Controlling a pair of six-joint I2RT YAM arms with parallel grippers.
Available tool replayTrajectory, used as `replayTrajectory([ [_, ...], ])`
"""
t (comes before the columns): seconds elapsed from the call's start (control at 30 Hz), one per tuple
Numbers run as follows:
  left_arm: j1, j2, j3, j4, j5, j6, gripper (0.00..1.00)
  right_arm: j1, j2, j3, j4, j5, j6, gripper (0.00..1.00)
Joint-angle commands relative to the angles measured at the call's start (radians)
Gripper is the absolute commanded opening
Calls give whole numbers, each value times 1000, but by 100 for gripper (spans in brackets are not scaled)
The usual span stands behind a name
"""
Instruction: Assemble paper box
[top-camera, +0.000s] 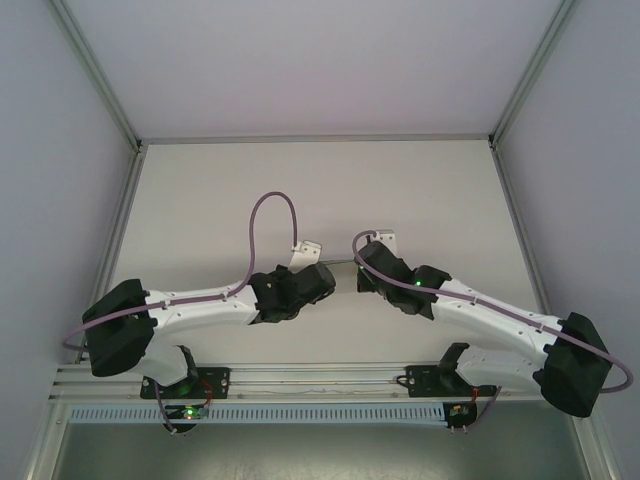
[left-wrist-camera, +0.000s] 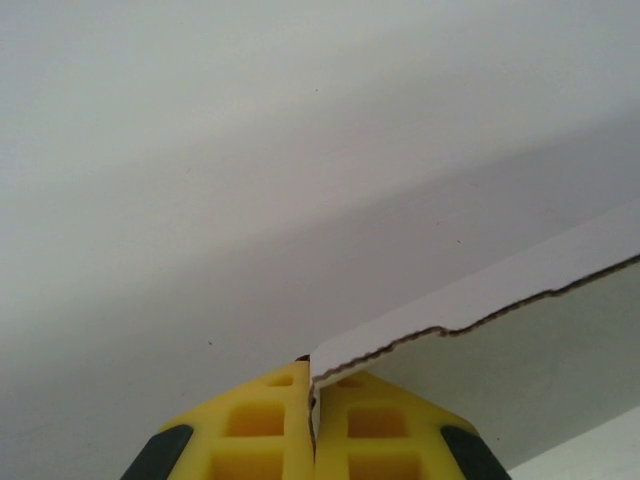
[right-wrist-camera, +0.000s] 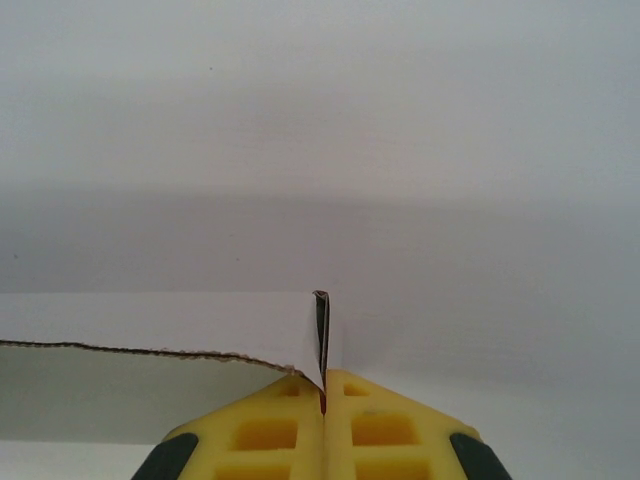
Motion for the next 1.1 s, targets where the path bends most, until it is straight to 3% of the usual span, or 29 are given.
replayTrajectory([
  [0.0, 3, 45, -17, -170, -30, -15, 2, -19, 28, -28, -341, 110, -28, 0],
  [0.4, 4, 44, -22, -183, -46, -31, 2, -48, 79, 36, -370, 155, -88, 0],
  [0.53, 4, 39, -35, -173, -43, -37, 2, -47, 118, 40, -411, 205, -43, 0],
  [0.73, 4, 45, -32, -165, -35, -39, 2, -22, 105, -66, -258, 68, -48, 0],
  [0.87, 3, 44, -31, -166, -28, -44, 2, 7, 67, -90, -265, 58, -5, 0],
  [1.0, 3, 43, -31, -150, -15, -35, 2, 33, -37, -156, -103, -96, -33, 0],
  [1.07, 3, 47, -28, -142, -7, -29, 1, 30, -96, -171, -57, -113, -39, 0],
])
